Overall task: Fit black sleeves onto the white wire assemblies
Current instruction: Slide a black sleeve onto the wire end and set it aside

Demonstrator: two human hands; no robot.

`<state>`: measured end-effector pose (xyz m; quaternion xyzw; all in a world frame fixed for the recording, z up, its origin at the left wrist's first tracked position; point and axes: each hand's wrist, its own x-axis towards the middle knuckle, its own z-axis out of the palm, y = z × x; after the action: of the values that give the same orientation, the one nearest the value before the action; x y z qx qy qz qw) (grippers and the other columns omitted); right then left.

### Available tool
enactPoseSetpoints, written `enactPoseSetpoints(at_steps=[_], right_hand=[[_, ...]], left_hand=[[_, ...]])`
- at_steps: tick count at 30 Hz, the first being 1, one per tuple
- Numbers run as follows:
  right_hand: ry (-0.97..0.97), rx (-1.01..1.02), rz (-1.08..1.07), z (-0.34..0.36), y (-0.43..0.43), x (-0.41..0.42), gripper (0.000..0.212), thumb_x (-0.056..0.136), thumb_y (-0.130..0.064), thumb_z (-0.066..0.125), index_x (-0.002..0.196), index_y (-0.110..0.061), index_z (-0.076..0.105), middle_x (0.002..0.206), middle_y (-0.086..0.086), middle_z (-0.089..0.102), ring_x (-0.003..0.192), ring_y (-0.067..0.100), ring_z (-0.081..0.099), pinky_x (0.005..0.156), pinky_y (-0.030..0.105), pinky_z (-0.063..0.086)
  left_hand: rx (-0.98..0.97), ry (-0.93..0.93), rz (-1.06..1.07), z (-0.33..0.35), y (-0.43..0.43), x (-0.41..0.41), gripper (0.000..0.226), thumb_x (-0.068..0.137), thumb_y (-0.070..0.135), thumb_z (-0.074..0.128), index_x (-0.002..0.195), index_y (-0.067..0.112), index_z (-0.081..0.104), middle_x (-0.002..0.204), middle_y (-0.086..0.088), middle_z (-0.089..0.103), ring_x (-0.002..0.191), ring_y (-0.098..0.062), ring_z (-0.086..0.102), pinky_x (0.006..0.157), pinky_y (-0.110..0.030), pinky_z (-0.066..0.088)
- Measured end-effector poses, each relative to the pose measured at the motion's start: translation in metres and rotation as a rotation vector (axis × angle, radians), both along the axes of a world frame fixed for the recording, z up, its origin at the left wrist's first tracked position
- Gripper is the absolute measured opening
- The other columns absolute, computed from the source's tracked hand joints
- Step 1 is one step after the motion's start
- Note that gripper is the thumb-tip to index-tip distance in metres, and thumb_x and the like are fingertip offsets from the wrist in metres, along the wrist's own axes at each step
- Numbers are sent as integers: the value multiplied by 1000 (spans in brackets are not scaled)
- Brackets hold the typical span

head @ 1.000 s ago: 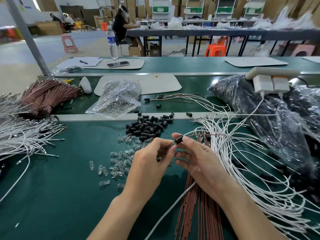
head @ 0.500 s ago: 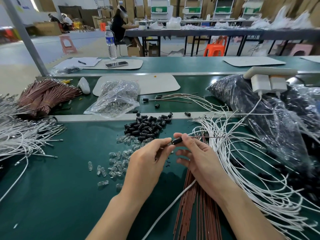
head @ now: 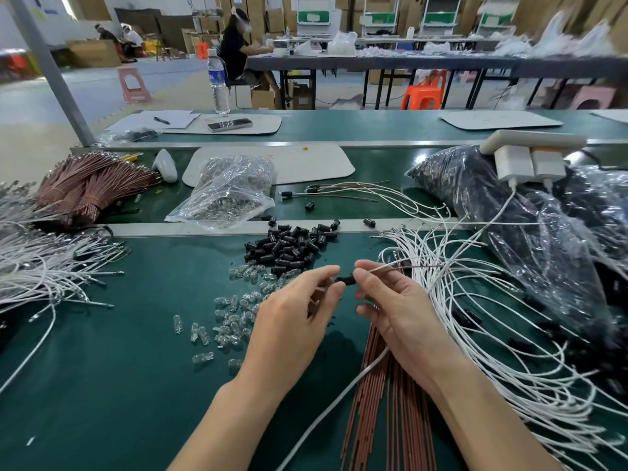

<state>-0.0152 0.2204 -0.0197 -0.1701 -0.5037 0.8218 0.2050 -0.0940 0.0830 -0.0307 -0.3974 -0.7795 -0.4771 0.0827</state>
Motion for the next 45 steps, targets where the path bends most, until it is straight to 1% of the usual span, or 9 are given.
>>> enactPoseSetpoints(at_steps=[5, 12, 19, 26, 28, 34, 38, 42, 45], right_hand=[[20, 91, 19, 1, -7, 0, 17, 71, -29, 79, 87, -25, 82, 89, 1, 77, 83, 11, 73, 61, 18, 55], [-2, 139, 45, 2, -9, 1, 19, 79, -36, 74, 93, -26, 81, 99, 7, 79, 94, 20, 76, 62, 18, 56], [29, 191, 71, 0, -11, -1, 16, 83, -40, 71, 91, -29, 79, 103, 7, 78, 100, 22, 75, 61, 19, 56], [47, 191, 104, 0, -11, 0, 17, 82, -46, 69, 89, -32, 77, 105, 8, 78, 102, 25, 74, 62, 20, 57], [54, 185, 102, 1, -11, 0, 16, 84, -44, 68, 89, -31, 77, 105, 9, 78, 103, 24, 74, 62, 21, 57], [44, 180, 76, 2, -14, 0, 12, 88, -33, 66, 89, -29, 78, 106, 8, 78, 101, 25, 75, 58, 21, 57], [30, 208, 85, 3, -15, 1, 12, 88, -31, 67, 89, -27, 78, 105, 7, 78, 100, 23, 75, 60, 22, 58], [39, 230, 121, 0, -15, 1, 13, 90, -30, 66, 94, -21, 74, 108, 6, 78, 104, 22, 74, 63, 24, 59], [40, 252, 130, -2, -14, 1, 18, 91, -30, 64, 98, -16, 72, 108, 6, 77, 106, 21, 73, 65, 24, 60]], left_hand=[[-92, -4, -31, -1, 3, 5, 29, 102, 49, 45, 124, 34, 57, 110, 21, 61, 93, 0, 60, 79, -30, 52], [-45, -132, -30, -2, 3, 3, 33, 103, 54, 38, 108, 28, 59, 94, 18, 68, 88, 0, 65, 76, -36, 54], [-4, -228, -59, -2, 5, 5, 30, 105, 47, 33, 101, 27, 55, 94, 17, 71, 93, 0, 66, 80, -35, 53], [46, -245, -114, -3, 6, 6, 28, 107, 40, 30, 108, 25, 54, 96, 21, 70, 96, 6, 67, 80, -12, 48], [63, -241, -115, -4, 7, 6, 25, 107, 39, 32, 110, 27, 53, 97, 20, 70, 97, 4, 68, 81, -14, 50], [-3, -157, 9, -5, 4, 0, 28, 106, 49, 34, 110, 31, 55, 100, 18, 65, 95, 0, 63, 80, -36, 54], [-39, -124, 72, -5, 4, 1, 33, 107, 54, 27, 96, 36, 53, 84, 18, 64, 80, -1, 62, 69, -35, 50], [-33, -126, 99, -7, 4, 1, 40, 106, 55, 23, 84, 32, 47, 66, 9, 57, 64, -8, 55, 55, -29, 35], [-20, -144, 75, -6, 4, 2, 39, 105, 53, 23, 88, 31, 50, 74, 12, 64, 71, -4, 61, 63, -29, 47]])
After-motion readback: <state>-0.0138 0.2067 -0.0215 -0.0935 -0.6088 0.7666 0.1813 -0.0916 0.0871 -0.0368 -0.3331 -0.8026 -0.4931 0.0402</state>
